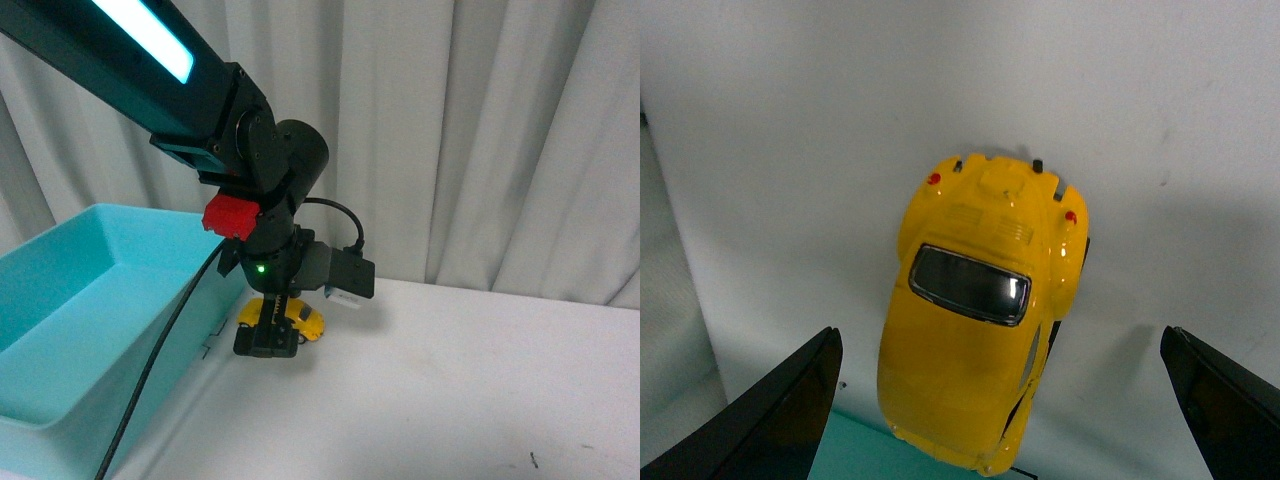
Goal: Wind up and store yellow beetle toy
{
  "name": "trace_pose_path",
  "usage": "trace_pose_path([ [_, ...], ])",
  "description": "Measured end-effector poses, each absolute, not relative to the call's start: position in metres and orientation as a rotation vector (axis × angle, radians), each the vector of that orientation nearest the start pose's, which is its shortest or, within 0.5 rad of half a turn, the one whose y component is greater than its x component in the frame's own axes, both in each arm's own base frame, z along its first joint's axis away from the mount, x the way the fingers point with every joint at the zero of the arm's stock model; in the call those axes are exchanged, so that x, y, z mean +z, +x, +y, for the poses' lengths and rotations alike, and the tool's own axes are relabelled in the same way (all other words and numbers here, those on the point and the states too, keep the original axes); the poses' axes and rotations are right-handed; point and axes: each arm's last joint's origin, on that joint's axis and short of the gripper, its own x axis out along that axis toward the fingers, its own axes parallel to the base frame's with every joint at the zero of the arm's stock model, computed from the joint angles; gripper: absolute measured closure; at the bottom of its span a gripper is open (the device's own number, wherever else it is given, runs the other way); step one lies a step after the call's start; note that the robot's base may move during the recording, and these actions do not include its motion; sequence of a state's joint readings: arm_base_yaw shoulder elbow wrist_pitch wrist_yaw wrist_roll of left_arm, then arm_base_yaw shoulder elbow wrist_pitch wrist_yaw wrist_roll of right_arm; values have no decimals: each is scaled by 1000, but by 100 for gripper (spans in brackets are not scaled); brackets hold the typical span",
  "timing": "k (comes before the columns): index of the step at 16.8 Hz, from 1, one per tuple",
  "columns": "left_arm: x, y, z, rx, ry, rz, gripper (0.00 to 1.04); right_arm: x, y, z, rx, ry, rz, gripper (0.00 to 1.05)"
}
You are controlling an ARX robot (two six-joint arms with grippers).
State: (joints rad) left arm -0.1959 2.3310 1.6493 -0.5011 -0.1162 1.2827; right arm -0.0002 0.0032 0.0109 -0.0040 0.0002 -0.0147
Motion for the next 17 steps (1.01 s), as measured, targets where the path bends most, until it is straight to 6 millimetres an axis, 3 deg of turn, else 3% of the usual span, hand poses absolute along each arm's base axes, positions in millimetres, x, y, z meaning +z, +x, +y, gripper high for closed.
trace_pose_path([
  [3, 92, 462, -80, -812, 1313, 982, 8, 167, 97, 0, 0, -15, -3, 7],
  [9, 91, 468, -82, -786, 1314, 960, 62, 167, 97, 0, 0, -15, -3, 7],
  [12, 94, 467, -85, -789, 1258, 947, 64, 167, 97, 0, 0, -15, -4, 7],
  [14, 102, 464, -92, -823, 1112, 908, 65, 167, 97, 0, 0, -15, -3, 7],
  [16, 129, 456, -101, -848, 942, 813, 65, 167, 97, 0, 0, -15, -3, 7],
  [17, 154, 449, -104, -846, 859, 727, 65, 167, 97, 0, 0, -15, -3, 7],
])
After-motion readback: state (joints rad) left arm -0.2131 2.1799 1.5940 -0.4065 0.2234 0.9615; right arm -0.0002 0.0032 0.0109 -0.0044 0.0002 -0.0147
